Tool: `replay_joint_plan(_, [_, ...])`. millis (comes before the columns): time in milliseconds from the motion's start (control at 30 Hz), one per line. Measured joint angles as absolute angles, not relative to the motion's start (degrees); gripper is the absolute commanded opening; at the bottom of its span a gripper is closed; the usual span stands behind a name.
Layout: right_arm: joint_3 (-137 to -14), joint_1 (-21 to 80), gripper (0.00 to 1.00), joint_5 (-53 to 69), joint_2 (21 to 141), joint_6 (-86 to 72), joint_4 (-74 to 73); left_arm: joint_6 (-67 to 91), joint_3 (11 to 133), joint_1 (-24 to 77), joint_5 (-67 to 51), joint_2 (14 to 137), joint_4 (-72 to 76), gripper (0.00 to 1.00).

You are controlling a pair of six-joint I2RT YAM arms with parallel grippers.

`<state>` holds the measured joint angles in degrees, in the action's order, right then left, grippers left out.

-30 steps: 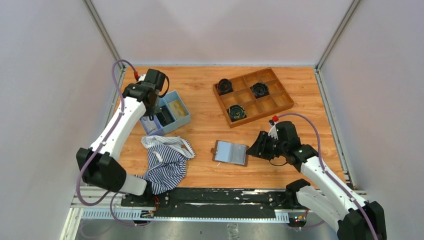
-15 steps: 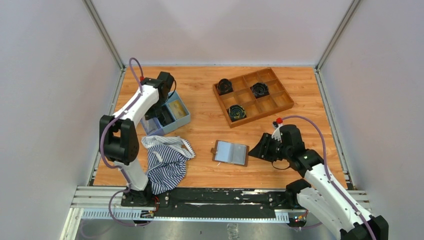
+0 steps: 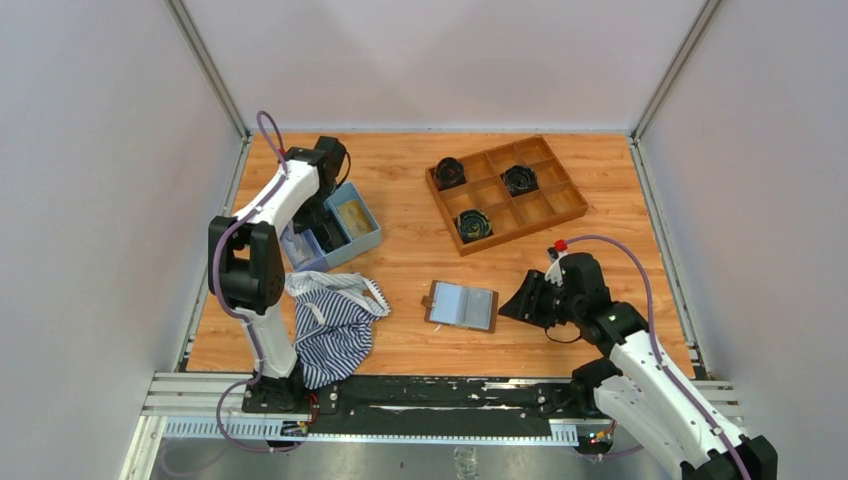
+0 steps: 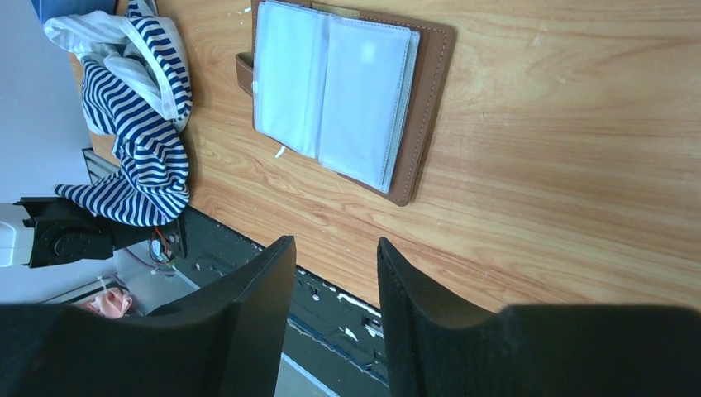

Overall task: Take the credit cards out of the card holder
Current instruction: Place the credit card in the storage box, then remove the credit card from the card holder.

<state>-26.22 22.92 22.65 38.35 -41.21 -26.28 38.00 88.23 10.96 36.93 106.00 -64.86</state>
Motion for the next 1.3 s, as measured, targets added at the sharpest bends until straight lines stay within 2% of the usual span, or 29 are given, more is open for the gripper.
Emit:
replay_joint_plan(67, [-26.1, 22.9, 0.53, 22.5, 38.4, -41.2, -26.4, 38.8, 87.9, 10.5, 36.7, 106.4, -64.8, 0.26])
replay_joint_plan(133, [-26.1, 22.9, 0.58, 22.3, 38.4, -41.4, -26.7, 39.5, 87.2, 10.2, 36.6, 106.4, -64.9, 0.4])
replay_joint_plan(167, [-26.1, 22.9, 0.59, 22.2, 38.4, -41.5, -26.8, 39.7, 86.9, 10.0, 36.6, 106.4, -64.9, 0.42])
replay_joint_plan(367, [-26.1, 22.9, 0.59, 20.2, 38.6, -41.5, -27.8, 39.6, 86.6, 9.9, 35.0, 105.9, -64.7, 0.42])
replay_joint_plan(500, [-26.6, 22.9, 0.58, 19.6, 39.7, -41.5, -28.0, 38.5, 85.3, 11.6, 33.4, 99.9, -64.8, 0.43])
replay_joint_plan(700, [-26.7, 22.9, 0.56, 19.9, 42.8, -42.5, -25.2, 36.2, 85.3, 23.9, 28.8, 84.1, -62.6, 0.46])
replay_joint_plan(833, [-26.2, 22.9, 0.55, 21.6, 45.9, -44.3, -20.8, 35.8, 82.2, 31.3, 21.2, 79.4, -57.6, 0.53])
replay_joint_plan(933, [-25.5, 22.9, 0.55, 22.6, 48.0, -45.7, -17.4, 36.6, 75.1, 34.4, 11.9, 78.6, -50.5, 0.57])
replay_joint_plan(1133, [-24.5, 22.9, 0.54, 23.2, 53.2, -47.7, -10.9, 43.4, 58.1, 39.1, -7.7, 79.6, -30.5, 0.57])
replay_joint_plan(1300, [-22.6, 23.1, 0.54, 24.3, 57.8, -48.7, -6.5, 47.2, 54.5, 40.6, -15.2, 81.9, -19.4, 0.56])
